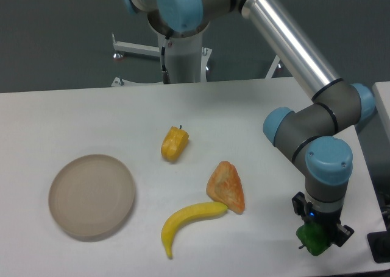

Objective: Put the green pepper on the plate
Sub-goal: 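Lift the green pepper in the gripper up off the table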

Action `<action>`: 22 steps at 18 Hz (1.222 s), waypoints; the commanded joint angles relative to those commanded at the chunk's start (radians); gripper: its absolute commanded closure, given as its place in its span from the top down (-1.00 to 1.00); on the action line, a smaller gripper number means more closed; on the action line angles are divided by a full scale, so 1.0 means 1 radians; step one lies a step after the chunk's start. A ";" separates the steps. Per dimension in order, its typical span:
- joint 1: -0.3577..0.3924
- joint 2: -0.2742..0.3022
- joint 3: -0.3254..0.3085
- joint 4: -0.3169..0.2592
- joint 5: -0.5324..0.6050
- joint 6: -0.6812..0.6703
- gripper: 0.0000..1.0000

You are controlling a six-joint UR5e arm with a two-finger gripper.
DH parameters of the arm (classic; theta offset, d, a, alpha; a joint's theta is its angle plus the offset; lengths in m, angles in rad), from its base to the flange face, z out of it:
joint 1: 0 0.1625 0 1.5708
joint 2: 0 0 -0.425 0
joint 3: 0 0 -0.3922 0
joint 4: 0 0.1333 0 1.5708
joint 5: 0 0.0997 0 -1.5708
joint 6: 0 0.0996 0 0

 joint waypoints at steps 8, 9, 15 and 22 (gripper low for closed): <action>-0.021 0.100 -0.092 -0.026 -0.048 -0.023 -0.28; -0.024 0.119 -0.110 -0.031 -0.055 -0.043 -0.28; -0.038 0.274 -0.276 -0.080 -0.149 -0.150 -0.28; -0.147 0.440 -0.475 -0.074 -0.232 -0.397 -0.28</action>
